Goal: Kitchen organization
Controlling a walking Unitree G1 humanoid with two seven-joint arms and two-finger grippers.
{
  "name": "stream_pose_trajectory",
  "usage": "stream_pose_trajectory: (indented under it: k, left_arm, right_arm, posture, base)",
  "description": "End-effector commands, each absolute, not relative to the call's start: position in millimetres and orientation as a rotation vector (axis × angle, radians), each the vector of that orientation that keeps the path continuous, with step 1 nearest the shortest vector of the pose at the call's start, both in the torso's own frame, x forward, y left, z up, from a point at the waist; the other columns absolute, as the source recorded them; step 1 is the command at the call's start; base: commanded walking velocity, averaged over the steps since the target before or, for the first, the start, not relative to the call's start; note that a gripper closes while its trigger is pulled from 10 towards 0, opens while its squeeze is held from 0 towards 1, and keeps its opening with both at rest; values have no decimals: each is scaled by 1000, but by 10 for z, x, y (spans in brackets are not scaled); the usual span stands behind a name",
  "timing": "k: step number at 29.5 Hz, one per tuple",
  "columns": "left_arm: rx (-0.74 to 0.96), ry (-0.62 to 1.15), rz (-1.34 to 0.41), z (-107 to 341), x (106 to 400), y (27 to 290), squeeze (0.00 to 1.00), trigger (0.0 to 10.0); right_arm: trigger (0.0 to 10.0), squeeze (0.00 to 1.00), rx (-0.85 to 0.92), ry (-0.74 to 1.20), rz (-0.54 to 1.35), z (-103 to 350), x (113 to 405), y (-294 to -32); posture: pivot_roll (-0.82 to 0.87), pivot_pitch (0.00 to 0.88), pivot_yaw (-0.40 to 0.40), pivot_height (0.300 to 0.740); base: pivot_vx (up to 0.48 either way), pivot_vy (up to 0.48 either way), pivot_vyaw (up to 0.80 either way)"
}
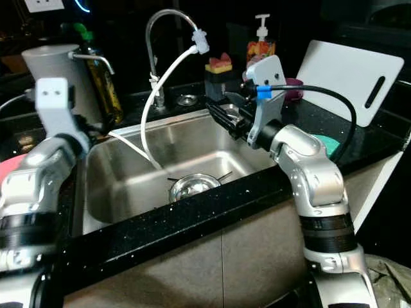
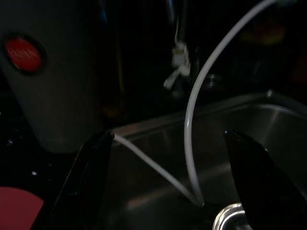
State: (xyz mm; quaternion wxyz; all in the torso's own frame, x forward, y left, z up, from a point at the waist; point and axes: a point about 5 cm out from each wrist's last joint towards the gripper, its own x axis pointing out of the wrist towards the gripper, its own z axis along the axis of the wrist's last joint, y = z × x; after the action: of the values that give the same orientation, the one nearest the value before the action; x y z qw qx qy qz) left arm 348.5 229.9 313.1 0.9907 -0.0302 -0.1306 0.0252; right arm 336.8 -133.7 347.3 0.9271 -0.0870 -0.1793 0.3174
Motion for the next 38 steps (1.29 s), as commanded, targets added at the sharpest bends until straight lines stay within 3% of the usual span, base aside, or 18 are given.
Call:
stream_pose_trajectory:
  k: [1, 8, 11, 17, 20, 24, 34, 35, 36, 38]
  left_arm:
    - [-71, -241, 92, 3098, 3376, 2391, 0, 10000]
    - [-108, -160, 273, 3008, 3193, 2607, 0, 10000]
    - [-154, 77, 515, 2719, 3070, 2864, 0, 10000]
    - [-251, 160, 662, 2560, 2943, 3037, 0, 10000]
    - [-278, 150, 649, 2584, 2949, 3014, 0, 10000]
    - [-188, 68, 609, 2758, 2997, 2926, 0, 10000]
    - [-259, 27, 580, 2913, 3138, 2858, 0, 10000]
    - [-264, 29, 572, 2918, 3174, 2850, 59, 10000]
    - [-266, 41, 560, 2914, 3213, 2840, 55, 10000]
    - [-105, 95, 478, 2886, 3300, 2756, 0, 10000]
  right_arm:
    - [10000, 0, -168, -365, 652, 3456, 3347, -1337]
    - [10000, 0, -160, -357, 648, 3423, 3345, -1347]
    - [10000, 0, -164, -351, 639, 3412, 3368, -1364]
    - [10000, 0, -195, -344, 632, 3416, 3381, -1390]
    - [10000, 0, -204, -343, 632, 3418, 3389, -1402]
    - [10000, 0, -207, -347, 633, 3427, 3406, -1409]
    - [10000, 0, -202, -355, 627, 3441, 3420, -1403]
    - [10000, 0, -201, -356, 624, 3443, 3422, -1407]
    - [10000, 0, -200, -357, 622, 3442, 3425, -1407]
    - [10000, 0, -199, -358, 620, 3442, 3429, -1405]
  posture:
    - [84, 142, 23, 740]
    - [96, 146, 13, 740]
    - [99, 145, 10, 740]
    - [97, 141, 3, 740]
    - [97, 141, 3, 740]
    - [95, 141, 0, 740]
    - [87, 135, 5, 740]
    - [87, 135, 5, 740]
    - [83, 131, 1, 740]
    - [82, 129, 4, 740]
  base:
    - [0, 0, 0]
    - [0, 0, 0]
    - [0, 0, 0]
    - [0, 0, 0]
    - [0, 0, 0]
    - [0, 0, 0]
    - [0, 0, 0]
    - [0, 0, 0]
    - [0, 0, 0]
    - [0, 0, 0]
